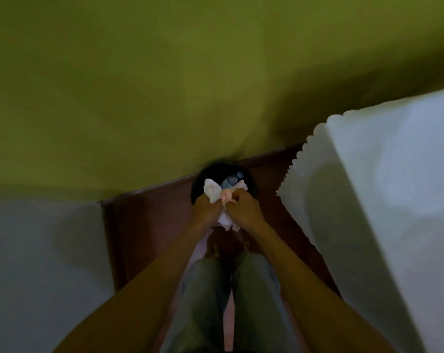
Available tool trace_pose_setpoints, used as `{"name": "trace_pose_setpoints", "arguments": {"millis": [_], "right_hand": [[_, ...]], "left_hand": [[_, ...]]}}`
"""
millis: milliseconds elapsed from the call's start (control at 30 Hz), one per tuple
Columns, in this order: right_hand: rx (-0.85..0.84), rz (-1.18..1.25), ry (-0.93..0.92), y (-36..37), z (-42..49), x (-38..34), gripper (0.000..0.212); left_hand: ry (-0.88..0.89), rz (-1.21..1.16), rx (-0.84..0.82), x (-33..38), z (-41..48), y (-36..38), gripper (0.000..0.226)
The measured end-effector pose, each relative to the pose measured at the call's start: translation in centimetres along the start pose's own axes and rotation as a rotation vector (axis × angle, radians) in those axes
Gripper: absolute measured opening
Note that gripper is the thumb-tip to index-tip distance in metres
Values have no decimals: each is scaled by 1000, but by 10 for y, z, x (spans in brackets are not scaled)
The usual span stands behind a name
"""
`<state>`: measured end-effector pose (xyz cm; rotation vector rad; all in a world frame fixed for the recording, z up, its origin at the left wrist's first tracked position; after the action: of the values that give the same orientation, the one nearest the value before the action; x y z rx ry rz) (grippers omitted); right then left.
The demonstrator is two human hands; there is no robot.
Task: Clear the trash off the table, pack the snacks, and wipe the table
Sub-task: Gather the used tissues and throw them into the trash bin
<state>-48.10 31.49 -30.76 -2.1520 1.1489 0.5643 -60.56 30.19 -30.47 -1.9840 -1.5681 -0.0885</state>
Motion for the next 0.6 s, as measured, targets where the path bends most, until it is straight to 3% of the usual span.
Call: {"name": "trace_pose_setpoints", "arguments": {"millis": [133, 267, 333, 500, 600], "right_hand": [[-20, -14, 39, 31, 77, 48, 24], [-20, 0, 81, 53, 131, 88, 28], [-41, -22, 110, 54, 150, 105, 17], [-38, -70, 136, 36, 160, 116, 32], [69, -47, 131, 17, 141, 105, 28]], "left_hand": [[19, 52, -35, -35, 86, 33, 35], [48, 36, -30, -59, 154, 63, 52], [110, 81, -55, -59, 164, 72, 51], [182, 194, -56, -53, 168, 68, 80], [205, 245, -76, -43, 148, 54, 80]]}}
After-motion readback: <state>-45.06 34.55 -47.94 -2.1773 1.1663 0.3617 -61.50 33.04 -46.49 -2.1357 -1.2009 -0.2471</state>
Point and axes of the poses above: each hand's wrist, its own z-axis towards the middle knuckle, its own y-axis out of the palm, x = y × z, the point moved 5 cm from there along z, towards the middle knuckle
